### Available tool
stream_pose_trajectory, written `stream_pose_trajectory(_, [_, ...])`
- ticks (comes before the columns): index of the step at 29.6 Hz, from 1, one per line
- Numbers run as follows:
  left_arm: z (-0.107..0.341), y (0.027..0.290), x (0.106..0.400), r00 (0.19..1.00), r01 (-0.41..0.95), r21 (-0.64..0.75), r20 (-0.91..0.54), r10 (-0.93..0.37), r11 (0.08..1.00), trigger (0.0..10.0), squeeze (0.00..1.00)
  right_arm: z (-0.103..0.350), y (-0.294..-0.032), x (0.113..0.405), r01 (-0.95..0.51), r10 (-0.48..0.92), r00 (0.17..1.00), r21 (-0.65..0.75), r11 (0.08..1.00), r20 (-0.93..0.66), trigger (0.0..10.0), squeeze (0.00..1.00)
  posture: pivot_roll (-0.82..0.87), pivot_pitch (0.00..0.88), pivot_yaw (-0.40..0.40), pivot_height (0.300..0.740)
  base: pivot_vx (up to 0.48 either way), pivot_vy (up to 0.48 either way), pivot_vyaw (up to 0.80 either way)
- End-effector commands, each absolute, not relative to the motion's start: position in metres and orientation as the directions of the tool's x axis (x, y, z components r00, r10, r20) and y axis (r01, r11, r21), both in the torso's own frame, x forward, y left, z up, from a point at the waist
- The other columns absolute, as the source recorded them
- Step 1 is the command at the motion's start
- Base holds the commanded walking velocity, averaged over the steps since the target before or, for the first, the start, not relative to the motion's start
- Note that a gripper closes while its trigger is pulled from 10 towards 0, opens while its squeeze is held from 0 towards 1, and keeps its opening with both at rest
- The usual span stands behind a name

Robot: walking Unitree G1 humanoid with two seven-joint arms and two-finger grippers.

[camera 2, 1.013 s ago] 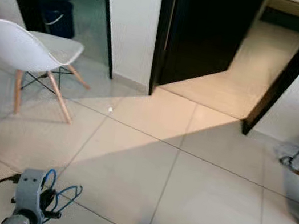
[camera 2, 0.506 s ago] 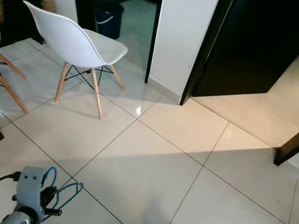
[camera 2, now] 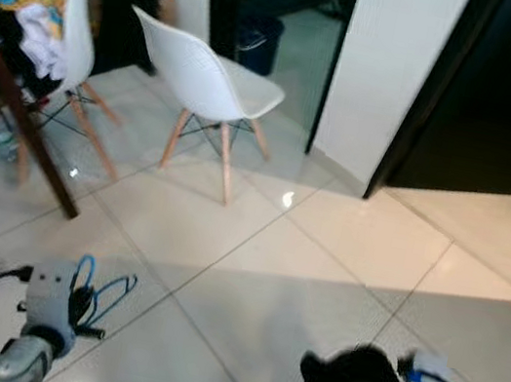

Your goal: Hang hanger

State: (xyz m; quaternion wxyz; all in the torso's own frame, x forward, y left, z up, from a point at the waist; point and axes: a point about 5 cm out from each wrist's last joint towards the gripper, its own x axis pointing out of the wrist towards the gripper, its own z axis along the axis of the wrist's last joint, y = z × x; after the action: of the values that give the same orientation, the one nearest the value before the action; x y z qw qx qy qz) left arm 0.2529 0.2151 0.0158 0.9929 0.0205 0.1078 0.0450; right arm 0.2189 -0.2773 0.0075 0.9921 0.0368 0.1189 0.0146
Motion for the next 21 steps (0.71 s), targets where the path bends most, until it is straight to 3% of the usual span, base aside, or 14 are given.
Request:
stream_pose_trajectory(1, [0.011, 0.216, 0.247, 0.967, -0.077, 0.067, -0.24, 0.091, 0.995, 10.0, 0.0, 0.014, -0.272, 0.223, -0.054, 0.068, 0.976, 0.072, 0.996, -0.208, 10.0, 0.0, 0.03, 0.178, -0.072, 0.74, 0.0, 0.0, 0.76])
stream_pose_trajectory(6, [0.019, 0.212, 0.254, 0.978, -0.047, 0.109, -0.197, 0.068, 0.993, 10.0, 0.0, 0.035, -0.259, 0.23, -0.133, 0.14, 0.981, 0.06, 0.989, -0.134, 10.0, 0.0, 0.02, 0.178, -0.07, 0.74, 0.0, 0.0, 0.75])
stream_pose_trajectory(14, [0.043, 0.216, 0.271, 0.987, -0.059, 0.127, -0.139, 0.076, 0.99, 10.0, 0.0, 0.059, -0.253, 0.238, -0.164, 0.168, 0.982, 0.047, 0.985, -0.088, 10.0, 0.0, 0.02, 0.179, -0.065, 0.74, 0.311, 0.0, 0.75])
stream_pose_trajectory(21, [0.055, 0.215, 0.279, 0.993, -0.055, 0.132, -0.099, 0.069, 0.99, 10.0, 0.0, 0.073, -0.243, 0.241, -0.194, 0.197, 0.977, 0.045, 0.98, -0.079, 10.0, 0.0, 0.02, 0.179, -0.062, 0.74, 0.351, 0.0, 0.0])
